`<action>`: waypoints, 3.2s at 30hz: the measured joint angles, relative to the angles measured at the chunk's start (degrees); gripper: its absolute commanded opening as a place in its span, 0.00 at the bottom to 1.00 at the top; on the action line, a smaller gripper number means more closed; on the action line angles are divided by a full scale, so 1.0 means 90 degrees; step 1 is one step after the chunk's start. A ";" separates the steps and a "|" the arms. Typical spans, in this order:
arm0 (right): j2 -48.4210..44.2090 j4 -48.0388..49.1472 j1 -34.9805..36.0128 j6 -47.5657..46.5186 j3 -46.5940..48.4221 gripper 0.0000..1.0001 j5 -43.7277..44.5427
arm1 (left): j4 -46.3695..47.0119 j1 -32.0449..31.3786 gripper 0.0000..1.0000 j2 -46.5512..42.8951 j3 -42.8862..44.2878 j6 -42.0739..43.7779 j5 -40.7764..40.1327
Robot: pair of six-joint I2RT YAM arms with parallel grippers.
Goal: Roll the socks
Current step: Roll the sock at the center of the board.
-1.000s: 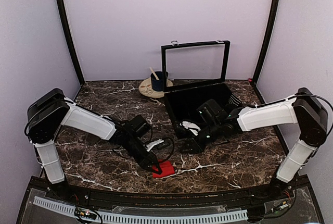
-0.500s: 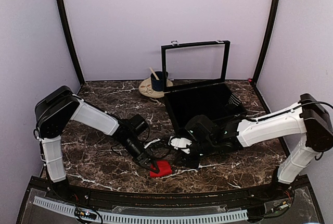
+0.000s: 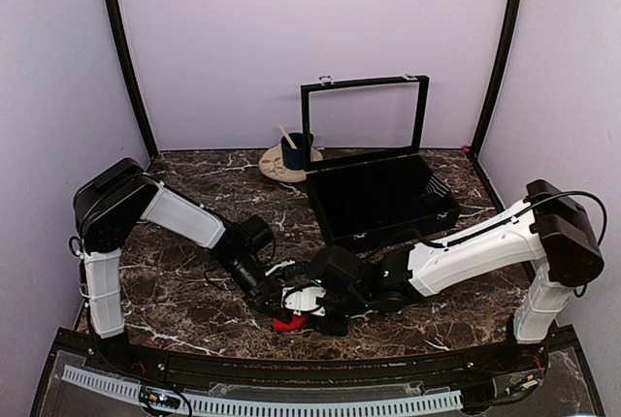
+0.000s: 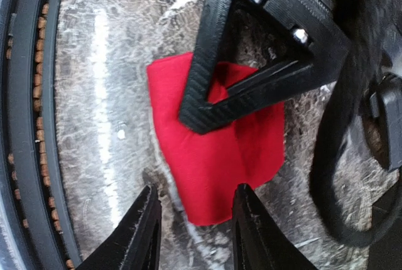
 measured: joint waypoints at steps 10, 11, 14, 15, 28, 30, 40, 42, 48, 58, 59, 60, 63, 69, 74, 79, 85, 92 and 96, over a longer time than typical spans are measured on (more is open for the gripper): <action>0.0449 -0.0216 0.0119 -0.0367 0.0296 0.38 0.0352 | -0.0384 0.0056 0.00 0.0119 0.0024 0.0308 0.0219; 0.0469 -0.0231 0.0119 -0.0391 0.0296 0.38 0.0357 | -0.0403 0.0058 0.00 0.0124 0.0027 0.0325 0.0233; 0.0500 -0.0250 0.0121 -0.0457 0.0323 0.37 0.0355 | -0.0491 0.0063 0.00 0.0151 0.0044 0.0374 0.0270; 0.0512 -0.0257 0.0121 -0.0471 0.0340 0.36 0.0355 | -0.0510 0.0068 0.00 0.0160 0.0053 0.0398 0.0279; 0.0680 -0.0493 0.0134 -0.0782 0.0595 0.02 0.0250 | -0.0794 0.0109 0.03 0.0255 0.0177 0.0486 0.0306; 0.0687 -0.0517 0.0131 -0.0787 0.0610 0.00 0.0236 | -0.0797 0.0151 0.11 0.0255 0.0175 0.0464 0.0299; 0.0760 -0.0593 -0.0039 -0.0644 0.0736 0.00 -0.0153 | -0.0384 0.0323 0.36 -0.0192 -0.0126 0.0012 -0.0049; 0.0784 -0.0636 -0.0112 -0.0597 0.0789 0.00 -0.0282 | -0.0260 0.0345 0.39 -0.0357 -0.0216 -0.0090 -0.0182; 0.0935 -0.0896 -0.0342 -0.0440 0.1066 0.00 -0.0789 | 0.0284 0.0461 0.51 -0.1100 -0.0670 -0.0571 -0.0801; 0.1022 -0.1127 -0.0656 -0.0155 0.1229 0.00 -0.1494 | 0.1054 0.0525 0.53 -0.1800 -0.1333 -0.1127 -0.1532; 0.1032 -0.1141 -0.0685 -0.0109 0.1241 0.00 -0.1564 | 0.1122 0.0525 0.53 -0.1877 -0.1401 -0.1166 -0.1620; 0.1039 -0.1158 -0.0714 -0.0070 0.1251 0.00 -0.1632 | 0.1188 0.0525 0.53 -0.1989 -0.1491 -0.1222 -0.1758; 0.1095 -0.1275 -0.0804 0.0032 0.1336 0.00 -0.1848 | 0.1343 0.0525 0.53 -0.2363 -0.1766 -0.1331 -0.2174; 0.1426 -0.1695 -0.1030 0.0214 0.1790 0.00 -0.2494 | 0.1528 0.0474 0.52 -0.3293 -0.2166 -0.1421 -0.3109; 0.1821 -0.2127 -0.1282 0.0294 0.2285 0.00 -0.3230 | 0.1644 0.0262 0.52 -0.4048 -0.2424 -0.1409 -0.3893; 0.2055 -0.2426 -0.1494 0.0408 0.2531 0.00 -0.3810 | 0.1673 -0.0347 0.52 -0.4359 -0.2569 -0.1399 -0.4719; 0.2334 -0.2781 -0.1702 0.0544 0.2812 0.00 -0.4398 | 0.1666 -0.1195 0.52 -0.4459 -0.2596 -0.1399 -0.5736; 0.2613 -0.3092 -0.1936 0.0763 0.3004 0.00 -0.5088 | 0.1668 -0.1984 0.52 -0.4996 -0.2635 -0.1316 -0.7009; 0.2764 -0.3262 -0.2069 0.0886 0.3070 0.00 -0.5496 | 0.1683 -0.2475 0.52 -0.5134 -0.2635 -0.1073 -0.7560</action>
